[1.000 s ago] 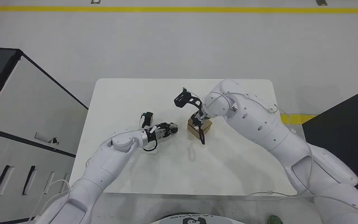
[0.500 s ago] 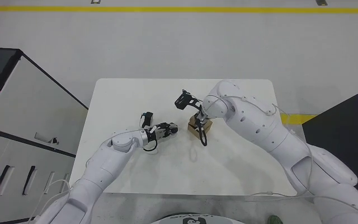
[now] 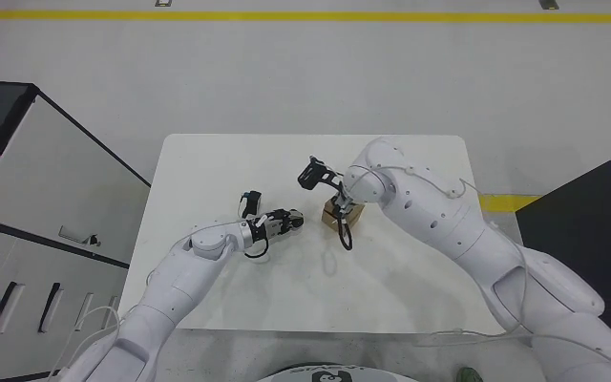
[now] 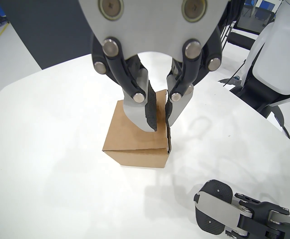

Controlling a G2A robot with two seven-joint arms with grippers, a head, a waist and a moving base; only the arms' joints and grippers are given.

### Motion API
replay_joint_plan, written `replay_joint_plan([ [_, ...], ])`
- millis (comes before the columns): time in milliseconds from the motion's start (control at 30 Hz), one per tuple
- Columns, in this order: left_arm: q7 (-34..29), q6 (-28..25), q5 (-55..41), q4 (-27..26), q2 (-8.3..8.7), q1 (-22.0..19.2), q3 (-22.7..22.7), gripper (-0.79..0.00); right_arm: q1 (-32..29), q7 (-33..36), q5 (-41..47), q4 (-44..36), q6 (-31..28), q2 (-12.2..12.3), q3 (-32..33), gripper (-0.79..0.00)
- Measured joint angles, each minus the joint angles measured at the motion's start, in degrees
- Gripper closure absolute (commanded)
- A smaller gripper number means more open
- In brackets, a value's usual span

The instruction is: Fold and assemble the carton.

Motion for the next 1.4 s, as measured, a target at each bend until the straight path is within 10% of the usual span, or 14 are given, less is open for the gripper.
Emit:
replay_joint_plan([
  [433, 0.0, 0.0, 0.0, 0.0, 0.0, 0.0, 0.0, 0.0, -0.1, -0.2, -1.9, 1.3, 0.2, -1.3, -1.3, -0.049],
  [700, 0.0, 0.0, 0.0, 0.0, 0.0, 0.0, 0.0, 0.0, -0.4, 0.0, -1.9, 2.0, 0.3, -1.9, -1.4, -0.191],
  [1400, 0.0, 0.0, 0.0, 0.0, 0.0, 0.0, 0.0, 0.0, -1.6, -0.8, 3.0, 5.6, -0.4, -2.2, 2.1, 0.0],
])
